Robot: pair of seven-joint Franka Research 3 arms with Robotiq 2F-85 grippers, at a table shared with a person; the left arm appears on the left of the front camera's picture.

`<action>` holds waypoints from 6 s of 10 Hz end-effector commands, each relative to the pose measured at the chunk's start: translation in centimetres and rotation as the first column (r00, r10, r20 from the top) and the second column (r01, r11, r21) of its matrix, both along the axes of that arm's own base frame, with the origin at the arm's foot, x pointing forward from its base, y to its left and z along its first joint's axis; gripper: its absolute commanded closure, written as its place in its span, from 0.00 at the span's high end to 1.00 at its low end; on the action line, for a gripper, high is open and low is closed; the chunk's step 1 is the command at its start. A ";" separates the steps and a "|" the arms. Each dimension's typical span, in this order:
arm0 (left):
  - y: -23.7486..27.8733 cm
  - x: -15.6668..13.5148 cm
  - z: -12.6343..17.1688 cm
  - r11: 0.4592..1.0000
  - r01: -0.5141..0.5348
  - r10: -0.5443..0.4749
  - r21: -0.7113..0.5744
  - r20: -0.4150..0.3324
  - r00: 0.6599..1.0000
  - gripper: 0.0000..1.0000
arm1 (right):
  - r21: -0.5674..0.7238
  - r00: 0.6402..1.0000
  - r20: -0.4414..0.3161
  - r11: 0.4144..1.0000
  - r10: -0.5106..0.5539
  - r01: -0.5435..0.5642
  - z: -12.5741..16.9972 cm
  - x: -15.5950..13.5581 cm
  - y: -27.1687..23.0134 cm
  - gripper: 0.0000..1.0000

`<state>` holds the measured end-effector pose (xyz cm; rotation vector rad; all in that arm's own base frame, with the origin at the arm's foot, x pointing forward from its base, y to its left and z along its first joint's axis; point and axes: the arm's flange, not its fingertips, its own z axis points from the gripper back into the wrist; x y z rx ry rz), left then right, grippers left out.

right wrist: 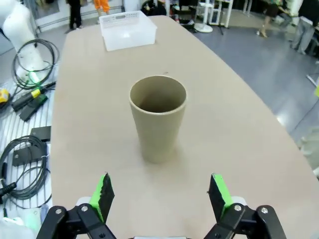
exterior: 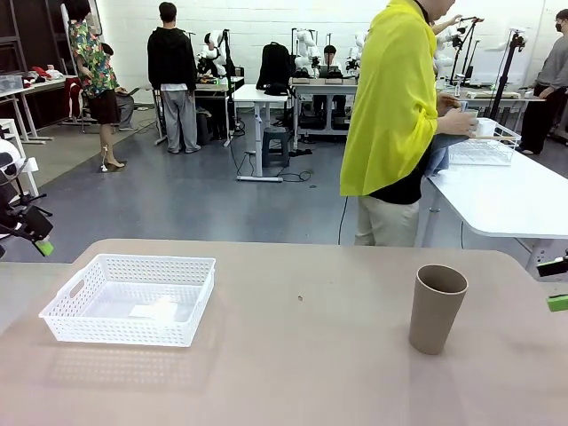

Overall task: Clean and organize the cups into the basket.
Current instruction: Pick up the Organizing basket and move it to the center of the table, then pick up the Reusable plastic cup from the right side of the table and place it inside the Organizing basket.

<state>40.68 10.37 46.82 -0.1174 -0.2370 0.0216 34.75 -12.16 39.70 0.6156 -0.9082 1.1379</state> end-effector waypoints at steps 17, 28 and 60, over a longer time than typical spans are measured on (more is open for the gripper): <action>-3.0 4.3 -4.5 0.998 0.062 -0.062 0.019 -0.045 0.997 1.00 | 0.038 0.976 0.112 0.981 0.185 -0.191 -8.8 5.4 6.5 1.00; -0.9 4.5 -8.9 0.996 0.021 -0.014 0.091 -0.072 0.997 1.00 | 0.136 0.985 0.031 0.975 0.171 -0.174 -13.6 8.4 10.3 1.00; -22.8 6.6 -9.5 0.984 0.082 -0.063 0.158 -0.124 0.990 0.00 | 0.217 0.972 0.202 0.973 -0.124 0.079 10.6 1.9 8.0 0.00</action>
